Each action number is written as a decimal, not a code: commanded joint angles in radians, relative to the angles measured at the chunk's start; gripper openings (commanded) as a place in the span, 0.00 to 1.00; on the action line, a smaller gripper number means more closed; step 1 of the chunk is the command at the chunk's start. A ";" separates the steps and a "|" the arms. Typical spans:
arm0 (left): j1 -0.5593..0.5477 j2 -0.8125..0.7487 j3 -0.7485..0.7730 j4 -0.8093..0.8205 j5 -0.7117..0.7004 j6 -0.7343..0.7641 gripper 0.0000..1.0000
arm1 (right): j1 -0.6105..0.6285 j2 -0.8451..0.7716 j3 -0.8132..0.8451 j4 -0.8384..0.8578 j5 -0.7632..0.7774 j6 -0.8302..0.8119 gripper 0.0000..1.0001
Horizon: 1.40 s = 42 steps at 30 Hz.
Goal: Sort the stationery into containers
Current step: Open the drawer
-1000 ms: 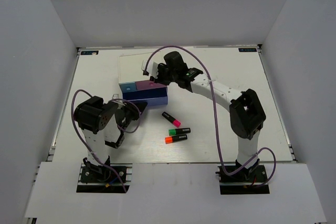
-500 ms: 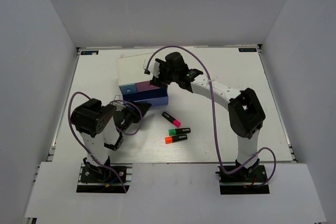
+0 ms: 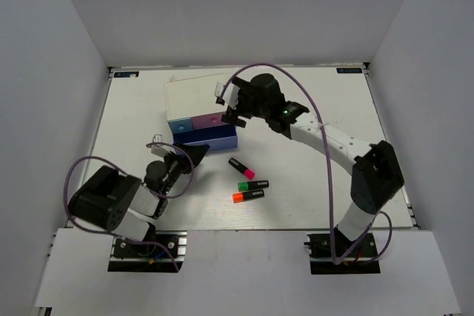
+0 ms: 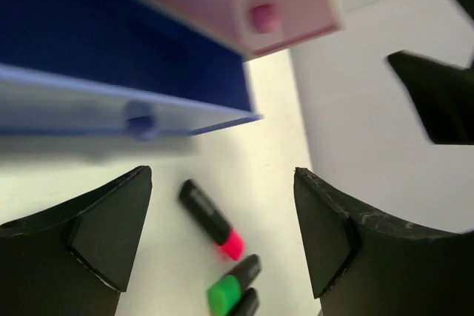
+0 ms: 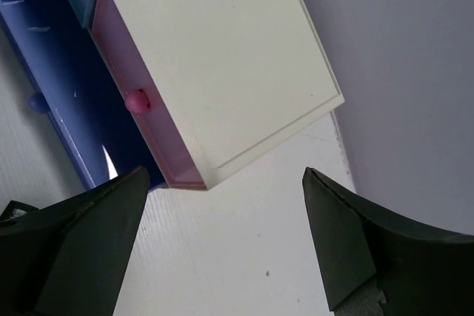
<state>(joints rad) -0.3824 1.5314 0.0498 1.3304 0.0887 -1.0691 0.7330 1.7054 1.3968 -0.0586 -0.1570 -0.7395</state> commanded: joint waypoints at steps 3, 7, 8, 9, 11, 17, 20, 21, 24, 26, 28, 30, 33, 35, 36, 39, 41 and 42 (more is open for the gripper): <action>-0.009 -0.346 -0.019 -0.380 0.014 0.072 0.88 | -0.006 -0.180 -0.146 0.039 0.040 0.017 0.90; -0.009 -0.742 0.106 -0.901 -0.006 0.198 0.93 | -0.010 -0.315 -0.307 0.108 0.083 0.081 0.90; -0.009 -0.813 0.131 -0.990 -0.006 0.251 0.94 | -0.010 -0.338 -0.333 0.105 0.054 0.115 0.90; -0.009 -0.877 0.184 -1.142 -0.021 0.282 0.94 | -0.017 -0.387 -0.398 0.085 0.037 0.123 0.78; -0.009 -1.028 0.240 -1.267 -0.033 0.343 0.98 | -0.014 -0.415 -0.432 0.062 -0.018 0.152 0.54; -0.009 -1.142 0.321 -1.406 0.068 0.466 0.98 | -0.015 -0.345 -0.440 -0.090 -0.162 0.252 0.28; -0.009 -1.130 0.299 -1.380 0.100 0.466 0.98 | -0.014 -0.285 -0.427 -0.101 -0.219 0.291 0.47; -0.009 -1.130 0.298 -1.379 0.109 0.457 0.98 | -0.014 -0.273 -0.424 -0.099 -0.234 0.310 0.53; -0.009 -1.105 0.383 -1.418 0.129 0.457 0.98 | -0.014 -0.231 -0.424 -0.090 -0.249 0.353 0.71; -0.009 -1.082 0.468 -1.448 0.181 0.471 0.98 | -0.011 -0.217 -0.435 -0.075 -0.248 0.388 0.73; -0.009 -1.065 0.560 -1.517 0.178 0.556 0.98 | -0.011 -0.210 -0.444 -0.044 -0.222 0.425 0.73; -0.009 -1.041 0.692 -1.635 0.154 0.638 0.98 | -0.009 -0.190 -0.455 -0.020 -0.208 0.445 0.73; -0.022 -1.041 0.751 -1.712 0.030 0.765 0.98 | -0.006 -0.155 -0.476 0.032 -0.168 0.468 0.73; -0.023 -1.085 0.670 -1.696 0.017 0.776 0.98 | 0.000 -0.118 -0.492 0.077 -0.145 0.480 0.73; -0.023 -1.117 0.645 -1.673 0.079 0.776 0.98 | -0.001 -0.107 -0.490 0.080 -0.139 0.482 0.73; -0.007 -1.131 0.645 -1.709 0.098 0.788 0.98 | 0.005 -0.064 -0.476 0.086 -0.112 0.488 0.74; -0.007 -1.156 0.645 -1.731 0.077 0.797 0.98 | 0.012 -0.049 -0.475 0.097 -0.095 0.494 0.74; -0.007 -1.156 0.645 -1.731 0.077 0.798 0.98 | 0.014 -0.047 -0.475 0.100 -0.093 0.493 0.74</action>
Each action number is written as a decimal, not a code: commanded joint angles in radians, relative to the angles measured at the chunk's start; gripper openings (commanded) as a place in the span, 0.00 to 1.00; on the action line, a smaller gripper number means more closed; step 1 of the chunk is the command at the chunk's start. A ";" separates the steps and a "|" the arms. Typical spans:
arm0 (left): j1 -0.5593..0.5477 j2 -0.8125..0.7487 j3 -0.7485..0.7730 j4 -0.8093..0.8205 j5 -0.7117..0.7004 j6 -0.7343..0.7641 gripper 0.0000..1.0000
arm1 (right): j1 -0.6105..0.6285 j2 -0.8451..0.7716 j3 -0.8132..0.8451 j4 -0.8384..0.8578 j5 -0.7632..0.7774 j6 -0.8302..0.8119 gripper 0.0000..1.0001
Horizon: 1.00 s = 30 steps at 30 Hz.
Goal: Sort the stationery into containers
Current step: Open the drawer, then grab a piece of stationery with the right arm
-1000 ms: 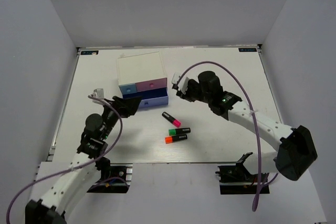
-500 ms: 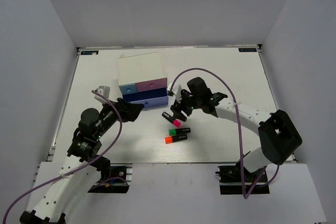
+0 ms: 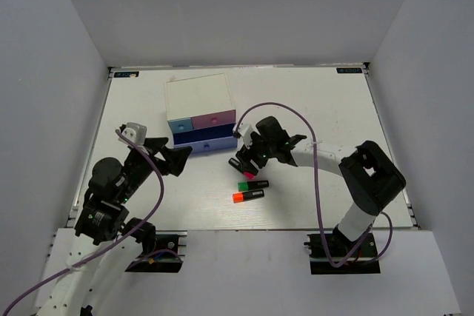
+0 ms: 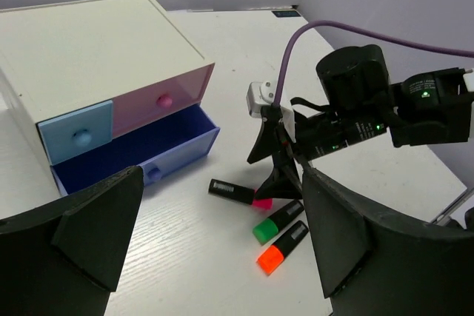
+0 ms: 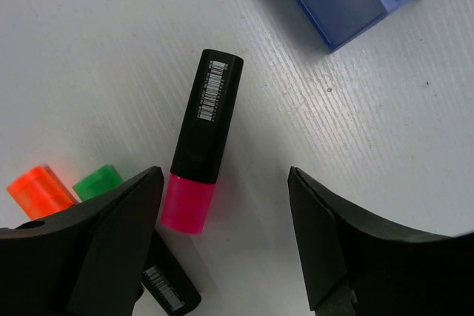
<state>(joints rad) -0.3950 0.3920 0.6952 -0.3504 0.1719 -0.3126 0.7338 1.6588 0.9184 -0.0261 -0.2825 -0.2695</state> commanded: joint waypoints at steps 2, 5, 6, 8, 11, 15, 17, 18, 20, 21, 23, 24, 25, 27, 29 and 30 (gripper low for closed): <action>0.005 -0.027 0.000 -0.050 -0.006 0.041 0.98 | 0.018 0.006 0.002 0.069 0.034 0.024 0.74; 0.005 -0.027 0.000 -0.050 -0.006 0.041 0.98 | 0.027 0.022 0.000 0.071 0.048 0.023 0.78; 0.005 -0.027 0.000 -0.050 -0.006 0.041 0.98 | 0.032 0.030 -0.003 0.075 0.051 0.023 0.78; 0.005 -0.027 0.000 -0.050 -0.006 0.041 0.98 | 0.038 0.039 -0.003 0.072 0.051 0.023 0.80; 0.005 -0.036 0.000 -0.050 -0.006 0.041 0.98 | 0.050 0.056 -0.003 0.075 0.057 0.015 0.81; 0.005 -0.036 0.000 -0.050 -0.006 0.041 0.98 | 0.070 0.084 -0.004 0.077 0.081 0.004 0.81; 0.005 -0.036 0.000 -0.050 -0.006 0.041 0.98 | 0.079 0.087 -0.004 0.077 0.094 -0.002 0.79; 0.005 -0.036 0.000 -0.050 -0.006 0.041 0.98 | 0.084 0.087 -0.004 0.077 0.098 -0.004 0.77; 0.005 -0.036 0.000 -0.050 -0.006 0.041 0.98 | 0.099 0.088 -0.009 0.078 0.117 -0.019 0.72; 0.005 -0.036 0.000 -0.050 -0.006 0.041 0.98 | 0.105 0.088 -0.009 0.075 0.121 -0.020 0.69; 0.005 -0.036 0.000 -0.050 -0.006 0.041 0.98 | 0.119 0.094 -0.009 0.068 0.134 -0.036 0.60; 0.005 -0.036 0.000 -0.050 -0.006 0.041 0.98 | 0.124 0.098 -0.007 0.055 0.135 -0.040 0.57; 0.005 -0.036 0.000 -0.050 -0.006 0.041 0.98 | 0.128 0.101 0.000 0.042 0.131 -0.056 0.52; 0.005 -0.036 0.000 -0.050 -0.006 0.041 0.98 | 0.141 0.105 0.007 0.028 0.126 -0.072 0.40; 0.005 -0.036 0.000 -0.050 -0.006 0.041 0.98 | 0.159 0.105 0.028 -0.046 0.094 -0.106 0.31; 0.005 -0.036 0.000 -0.050 -0.006 0.041 0.98 | 0.159 0.099 0.031 -0.057 0.077 -0.126 0.28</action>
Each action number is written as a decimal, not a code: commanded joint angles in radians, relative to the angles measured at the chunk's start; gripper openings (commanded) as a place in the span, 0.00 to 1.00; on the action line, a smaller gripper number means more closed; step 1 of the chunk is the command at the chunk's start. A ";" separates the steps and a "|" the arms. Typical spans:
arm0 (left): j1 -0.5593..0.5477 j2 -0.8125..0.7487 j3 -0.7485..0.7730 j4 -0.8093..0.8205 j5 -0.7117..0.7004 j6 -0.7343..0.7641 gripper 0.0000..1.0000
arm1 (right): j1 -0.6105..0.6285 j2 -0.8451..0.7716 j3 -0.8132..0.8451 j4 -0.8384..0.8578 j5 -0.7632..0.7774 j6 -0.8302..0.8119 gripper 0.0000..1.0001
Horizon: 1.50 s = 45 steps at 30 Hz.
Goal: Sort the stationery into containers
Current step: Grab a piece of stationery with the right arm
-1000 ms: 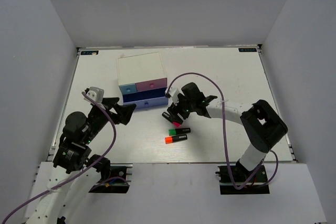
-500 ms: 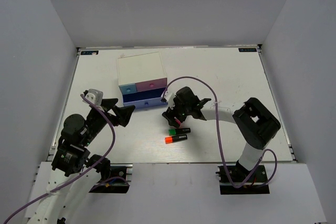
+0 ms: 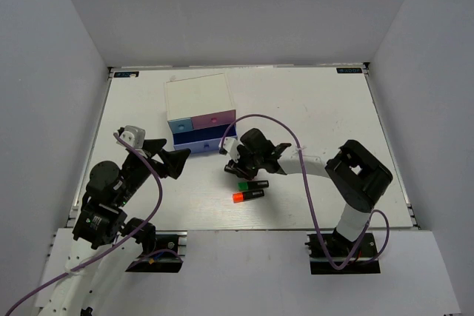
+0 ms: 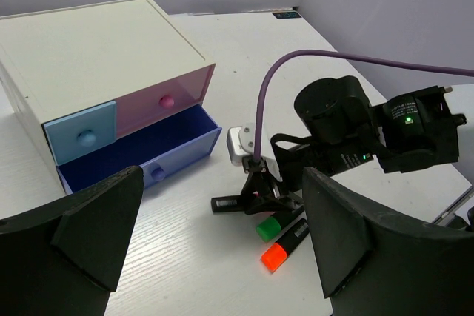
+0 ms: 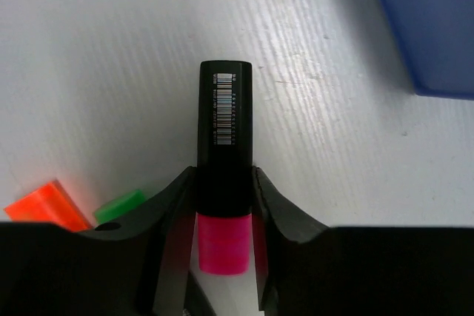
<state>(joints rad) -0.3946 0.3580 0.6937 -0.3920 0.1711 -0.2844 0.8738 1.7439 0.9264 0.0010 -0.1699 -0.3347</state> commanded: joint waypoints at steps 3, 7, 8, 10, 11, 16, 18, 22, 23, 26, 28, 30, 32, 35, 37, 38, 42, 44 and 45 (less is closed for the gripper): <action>0.005 -0.002 0.001 -0.008 -0.005 0.013 0.98 | 0.047 -0.021 0.043 -0.122 -0.051 -0.110 0.19; 0.005 0.007 0.001 -0.008 -0.005 0.013 0.98 | 0.063 -0.078 0.095 -0.168 -0.057 -0.171 0.16; 0.005 0.007 0.001 -0.008 -0.005 0.013 0.98 | 0.067 -0.086 0.103 -0.173 -0.059 -0.193 0.16; 0.005 0.007 0.001 -0.008 -0.005 0.013 0.98 | 0.074 -0.122 0.130 -0.177 -0.045 -0.225 0.16; 0.005 0.007 0.001 -0.008 -0.005 0.013 0.98 | 0.073 -0.133 0.143 -0.180 -0.031 -0.243 0.16; 0.005 0.007 0.001 -0.008 -0.005 0.013 0.98 | 0.076 -0.144 0.261 -0.213 0.020 -0.325 0.16; 0.005 0.007 0.001 -0.008 -0.005 0.013 0.98 | 0.076 -0.138 0.299 -0.203 0.052 -0.375 0.16; 0.005 -0.014 -0.008 -0.008 -0.005 0.013 0.98 | 0.079 -0.083 0.365 -0.165 0.102 -0.455 0.17; 0.005 -0.014 -0.008 -0.008 -0.005 0.013 0.98 | 0.079 -0.074 0.385 -0.156 0.124 -0.486 0.17; 0.005 -0.024 -0.008 -0.008 -0.015 0.013 0.98 | 0.079 -0.005 0.434 -0.133 0.165 -0.553 0.18; 0.005 -0.024 -0.008 -0.008 -0.015 0.013 0.98 | 0.079 0.020 0.462 -0.128 0.165 -0.563 0.18; 0.005 -0.033 -0.008 -0.008 -0.025 0.013 0.98 | 0.076 0.061 0.503 -0.118 0.211 -0.576 0.18; 0.005 -0.033 -0.008 -0.008 -0.025 0.013 0.98 | 0.076 0.094 0.531 -0.118 0.221 -0.593 0.20; 0.005 -0.042 -0.008 -0.008 -0.025 0.013 0.98 | 0.077 0.120 0.549 -0.104 0.239 -0.612 0.21; 0.014 -0.042 -0.008 -0.008 -0.025 0.013 0.98 | 0.076 0.138 0.551 -0.095 0.251 -0.615 0.25; 0.014 -0.042 -0.008 -0.008 -0.034 0.013 0.98 | 0.074 0.147 0.557 -0.095 0.253 -0.616 0.27; 0.014 -0.042 -0.008 -0.008 -0.035 0.013 0.98 | 0.076 0.158 0.562 -0.095 0.256 -0.615 0.43; 0.014 -0.042 -0.008 -0.008 -0.035 0.013 0.98 | 0.076 0.164 0.562 -0.091 0.260 -0.615 0.48; 0.014 -0.042 -0.008 -0.008 -0.035 0.013 0.98 | 0.077 0.164 0.562 -0.087 0.265 -0.615 0.50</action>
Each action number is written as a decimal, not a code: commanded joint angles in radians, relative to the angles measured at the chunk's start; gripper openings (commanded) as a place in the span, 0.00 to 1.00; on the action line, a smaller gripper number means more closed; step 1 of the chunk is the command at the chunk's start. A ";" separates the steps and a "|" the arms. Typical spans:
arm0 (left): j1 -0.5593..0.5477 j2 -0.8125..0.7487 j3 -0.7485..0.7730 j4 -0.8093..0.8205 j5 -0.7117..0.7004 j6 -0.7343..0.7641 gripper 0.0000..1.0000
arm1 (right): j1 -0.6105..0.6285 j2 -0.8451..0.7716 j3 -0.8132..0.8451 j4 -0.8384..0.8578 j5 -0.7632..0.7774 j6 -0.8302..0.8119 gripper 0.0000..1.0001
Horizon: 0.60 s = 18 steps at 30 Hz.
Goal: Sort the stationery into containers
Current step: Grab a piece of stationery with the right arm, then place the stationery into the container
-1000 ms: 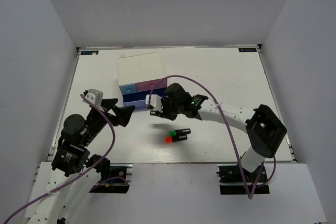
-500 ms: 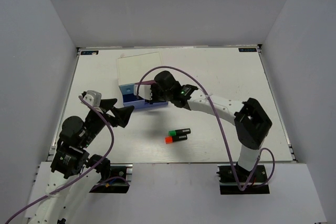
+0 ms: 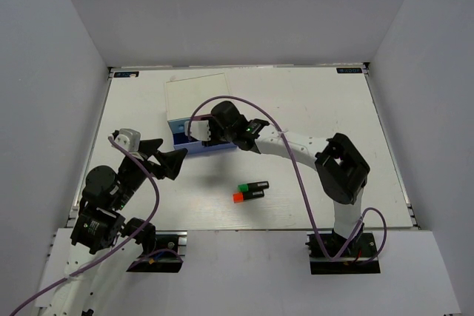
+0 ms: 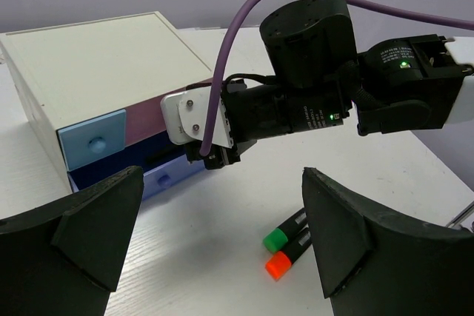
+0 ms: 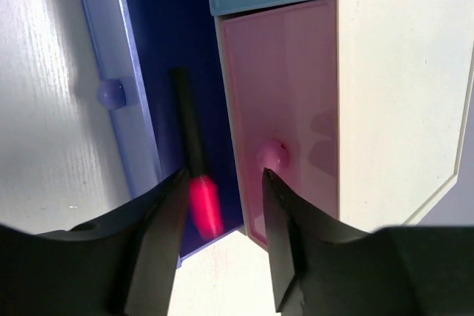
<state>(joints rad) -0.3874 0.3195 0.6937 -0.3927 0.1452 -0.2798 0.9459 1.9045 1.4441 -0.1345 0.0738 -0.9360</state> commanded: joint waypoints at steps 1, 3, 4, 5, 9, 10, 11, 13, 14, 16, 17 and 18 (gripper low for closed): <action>0.007 -0.003 -0.008 -0.008 -0.009 0.008 0.98 | 0.004 0.007 0.041 0.050 0.023 -0.014 0.51; 0.007 -0.003 -0.008 -0.008 -0.009 0.008 0.98 | 0.007 0.005 0.039 0.055 0.027 -0.009 0.53; 0.007 -0.003 -0.008 -0.008 -0.009 0.008 0.98 | 0.004 0.002 0.035 0.055 0.026 -0.006 0.55; 0.007 -0.003 -0.008 -0.008 -0.009 0.008 0.98 | 0.005 0.002 0.032 0.053 0.026 -0.004 0.55; 0.007 0.006 -0.008 -0.008 -0.009 0.008 0.98 | 0.008 -0.031 0.013 0.047 0.026 0.020 0.55; 0.007 0.006 -0.008 -0.008 -0.009 0.008 0.98 | 0.004 -0.066 0.007 0.033 0.011 0.047 0.52; 0.007 0.006 -0.008 -0.008 0.000 0.008 0.98 | 0.004 -0.084 -0.008 0.029 0.001 0.061 0.49; 0.007 0.006 -0.017 -0.008 0.014 0.018 0.95 | -0.002 -0.140 -0.046 0.015 -0.029 0.114 0.44; 0.007 0.015 -0.017 0.017 0.048 0.018 0.88 | -0.010 -0.254 -0.130 0.007 -0.054 0.158 0.37; 0.007 0.038 -0.029 0.037 0.094 0.030 0.79 | -0.013 -0.277 -0.172 0.003 -0.058 0.173 0.32; 0.007 0.049 -0.029 0.052 0.123 0.040 0.70 | -0.021 -0.321 -0.197 -0.005 -0.063 0.212 0.29; 0.007 0.064 -0.029 0.076 0.176 0.041 0.54 | -0.030 -0.362 -0.259 -0.008 -0.063 0.230 0.20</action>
<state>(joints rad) -0.3870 0.3382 0.6781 -0.3649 0.2012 -0.2684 0.9352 1.6695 1.2655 -0.1390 0.0437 -0.8085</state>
